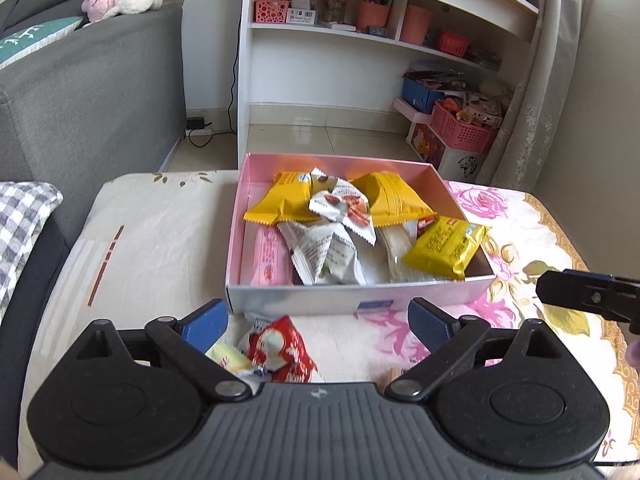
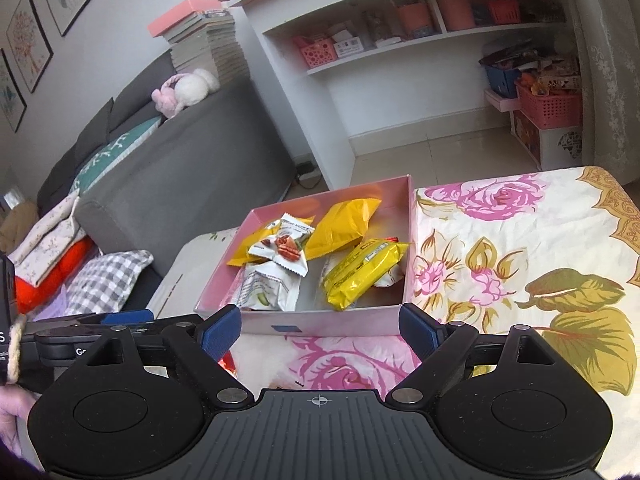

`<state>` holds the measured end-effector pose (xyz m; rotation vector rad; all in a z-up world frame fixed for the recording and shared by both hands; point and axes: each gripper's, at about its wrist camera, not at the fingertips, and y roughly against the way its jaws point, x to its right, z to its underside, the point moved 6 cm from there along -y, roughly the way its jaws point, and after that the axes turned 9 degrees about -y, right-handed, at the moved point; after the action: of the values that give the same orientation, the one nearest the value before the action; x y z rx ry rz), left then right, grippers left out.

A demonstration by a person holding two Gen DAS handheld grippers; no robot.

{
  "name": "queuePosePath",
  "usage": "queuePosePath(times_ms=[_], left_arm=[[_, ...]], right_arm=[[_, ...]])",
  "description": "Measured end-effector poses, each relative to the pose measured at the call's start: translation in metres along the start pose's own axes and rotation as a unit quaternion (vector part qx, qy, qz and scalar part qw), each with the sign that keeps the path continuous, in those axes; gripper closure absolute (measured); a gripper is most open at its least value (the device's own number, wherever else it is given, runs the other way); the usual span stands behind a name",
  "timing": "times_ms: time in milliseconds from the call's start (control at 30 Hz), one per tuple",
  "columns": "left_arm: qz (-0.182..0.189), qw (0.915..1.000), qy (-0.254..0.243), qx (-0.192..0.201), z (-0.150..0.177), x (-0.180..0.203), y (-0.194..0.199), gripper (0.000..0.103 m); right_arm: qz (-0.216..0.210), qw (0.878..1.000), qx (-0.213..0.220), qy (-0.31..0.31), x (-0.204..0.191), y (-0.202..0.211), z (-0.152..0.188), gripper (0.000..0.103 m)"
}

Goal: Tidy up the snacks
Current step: 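Move both open tools back over the snack pile, then grasp the gold bar with the left tool while the right grasps the orange-white packet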

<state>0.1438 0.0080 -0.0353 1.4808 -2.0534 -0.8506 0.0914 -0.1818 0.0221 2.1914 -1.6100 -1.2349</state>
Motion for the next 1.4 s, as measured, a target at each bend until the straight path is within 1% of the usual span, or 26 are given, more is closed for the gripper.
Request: queuePosePath(times_ms=[133, 333, 400, 467, 567, 733, 967, 1133, 1167, 1233, 1333, 1400], left_arm=[[0.007, 1.0, -0.005, 0.0, 0.017, 0.0, 0.005, 0.002], [0.002, 0.9988, -0.044, -0.024, 0.05, -0.003, 0.007, 0.001], [0.002, 0.9984, -0.048, -0.032, 0.06, -0.005, 0.007, 0.001], [0.004, 0.9979, -0.05, -0.041, 0.067, -0.007, 0.005, 0.001], [0.003, 0.9975, -0.054, -0.044, 0.076, -0.008, 0.006, 0.001], [0.01, 0.9978, -0.051, -0.041, 0.088, -0.008, 0.008, 0.001], [0.019, 0.9959, -0.074, -0.049, 0.104, 0.001, 0.003, 0.001], [0.025, 0.9933, -0.089, -0.07, 0.114, 0.007, -0.004, 0.001], [0.022, 0.9925, -0.098, -0.069, 0.115, 0.009, -0.004, 0.0], [0.02, 0.9914, -0.112, -0.065, 0.116, 0.012, -0.003, 0.0], [0.024, 0.9915, -0.109, -0.067, 0.115, 0.012, -0.004, 0.0], [0.025, 0.9915, -0.109, -0.066, 0.115, 0.012, -0.004, 0.0]], right_arm=[[0.012, 0.999, -0.007, 0.04, -0.004, 0.0, 0.016, 0.015], [0.025, 0.996, -0.031, 0.076, -0.001, 0.001, 0.045, 0.015], [0.03, 0.995, -0.038, 0.085, 0.0, 0.0, 0.053, 0.014], [0.035, 0.994, -0.044, 0.093, 0.002, -0.003, 0.061, 0.008], [0.039, 0.992, -0.057, 0.11, 0.002, -0.006, 0.074, 0.008], [0.037, 0.983, -0.078, 0.159, 0.001, -0.008, 0.097, 0.007], [0.056, 0.968, -0.09, 0.228, 0.004, -0.009, 0.121, 0.007], [0.063, 0.963, -0.11, 0.237, 0.01, -0.014, 0.132, 0.007], [0.061, 0.965, -0.106, 0.233, 0.011, -0.013, 0.133, 0.003], [0.06, 0.966, -0.108, 0.228, 0.014, -0.014, 0.133, 0.001], [0.053, 0.972, -0.114, 0.196, 0.022, -0.016, 0.132, 0.0], [0.047, 0.971, -0.11, 0.209, 0.022, -0.016, 0.133, 0.0]])
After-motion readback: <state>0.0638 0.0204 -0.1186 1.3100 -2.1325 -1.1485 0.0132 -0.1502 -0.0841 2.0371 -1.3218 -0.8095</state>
